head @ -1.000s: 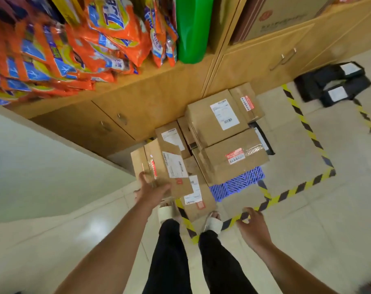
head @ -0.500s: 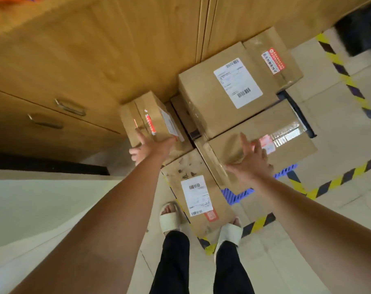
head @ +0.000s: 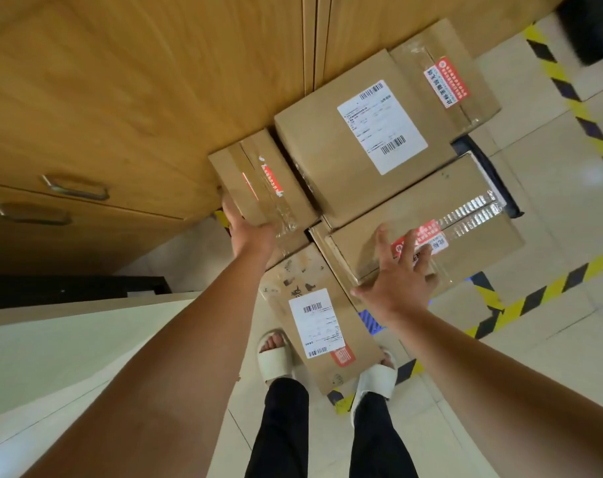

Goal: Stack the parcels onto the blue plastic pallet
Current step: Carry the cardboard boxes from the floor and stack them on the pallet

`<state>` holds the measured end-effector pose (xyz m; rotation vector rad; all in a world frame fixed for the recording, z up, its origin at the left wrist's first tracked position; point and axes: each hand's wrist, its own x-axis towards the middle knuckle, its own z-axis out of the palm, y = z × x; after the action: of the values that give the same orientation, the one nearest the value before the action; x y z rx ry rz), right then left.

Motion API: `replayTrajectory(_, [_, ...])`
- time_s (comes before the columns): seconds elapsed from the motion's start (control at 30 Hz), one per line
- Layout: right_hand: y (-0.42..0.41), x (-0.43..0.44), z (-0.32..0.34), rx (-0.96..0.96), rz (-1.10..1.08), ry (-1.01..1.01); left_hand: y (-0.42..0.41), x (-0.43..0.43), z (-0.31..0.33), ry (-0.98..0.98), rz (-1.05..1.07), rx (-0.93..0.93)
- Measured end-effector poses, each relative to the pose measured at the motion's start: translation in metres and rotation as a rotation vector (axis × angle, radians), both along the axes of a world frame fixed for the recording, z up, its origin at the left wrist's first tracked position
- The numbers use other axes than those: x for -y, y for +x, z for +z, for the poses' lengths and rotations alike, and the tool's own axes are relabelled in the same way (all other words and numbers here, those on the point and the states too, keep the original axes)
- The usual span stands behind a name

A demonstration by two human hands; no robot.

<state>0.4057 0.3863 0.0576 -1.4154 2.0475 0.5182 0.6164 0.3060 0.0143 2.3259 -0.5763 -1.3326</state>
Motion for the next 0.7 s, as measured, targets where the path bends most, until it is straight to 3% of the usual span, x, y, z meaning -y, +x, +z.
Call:
replayTrajectory(0.1, [0.001, 0.000, 0.000, -0.007, 0.003, 0.000, 0.016, 0.002, -0.001, 0.050, 0.107, -0.102])
replayTrajectory(0.4, [0.003, -0.001, -0.001, -0.025, 0.010, -0.009, 0.044, -0.003, -0.022, 0.074, 0.146, -0.391])
replayTrajectory(0.7, [0.002, -0.001, 0.001, -0.008, 0.000, -0.003, 0.056, -0.015, -0.041, 0.032, 0.144, -0.491])
